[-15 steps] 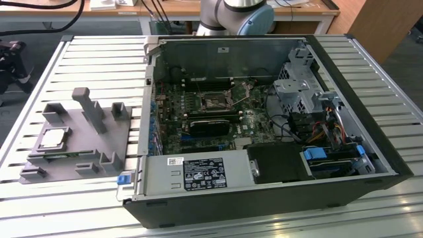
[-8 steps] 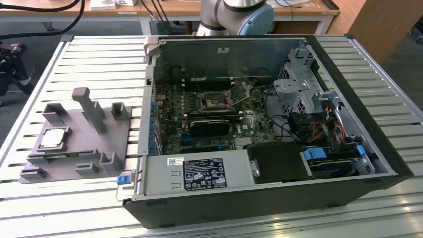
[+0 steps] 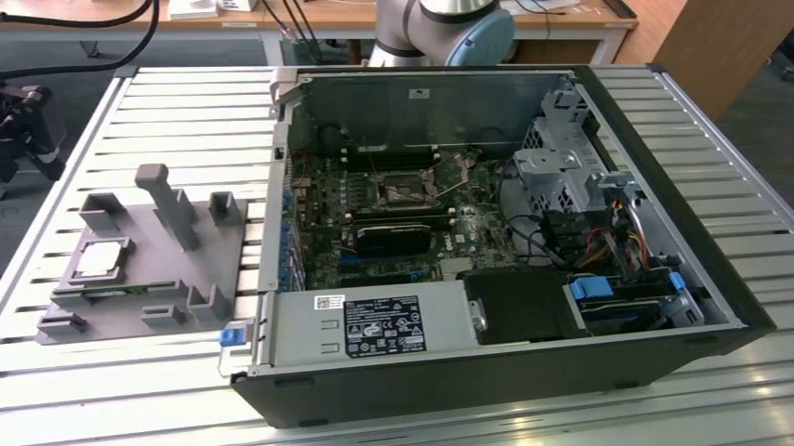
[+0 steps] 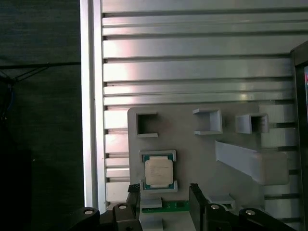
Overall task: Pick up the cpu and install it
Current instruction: 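Pick up the cpu and move it towards the insertion slot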
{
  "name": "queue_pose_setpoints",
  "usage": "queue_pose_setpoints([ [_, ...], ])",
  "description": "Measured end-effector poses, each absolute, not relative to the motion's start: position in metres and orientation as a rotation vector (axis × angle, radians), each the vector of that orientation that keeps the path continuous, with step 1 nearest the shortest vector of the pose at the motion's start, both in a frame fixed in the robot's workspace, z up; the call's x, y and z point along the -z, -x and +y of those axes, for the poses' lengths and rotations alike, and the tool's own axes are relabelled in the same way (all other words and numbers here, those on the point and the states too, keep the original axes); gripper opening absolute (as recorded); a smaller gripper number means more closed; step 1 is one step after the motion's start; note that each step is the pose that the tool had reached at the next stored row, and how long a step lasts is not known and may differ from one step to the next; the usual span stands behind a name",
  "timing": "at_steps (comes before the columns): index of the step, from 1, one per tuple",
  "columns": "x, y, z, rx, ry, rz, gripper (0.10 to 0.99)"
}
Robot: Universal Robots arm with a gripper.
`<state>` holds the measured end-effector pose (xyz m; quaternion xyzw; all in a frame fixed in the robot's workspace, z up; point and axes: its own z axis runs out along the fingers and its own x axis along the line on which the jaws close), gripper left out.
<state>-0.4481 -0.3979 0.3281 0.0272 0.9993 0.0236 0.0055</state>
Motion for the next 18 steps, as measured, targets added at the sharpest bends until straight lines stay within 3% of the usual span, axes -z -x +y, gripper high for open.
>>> queue_pose_setpoints([
  [18, -0.3212, 0.4487, -0.3979, -0.074, -0.085, 3.129, 0.529],
])
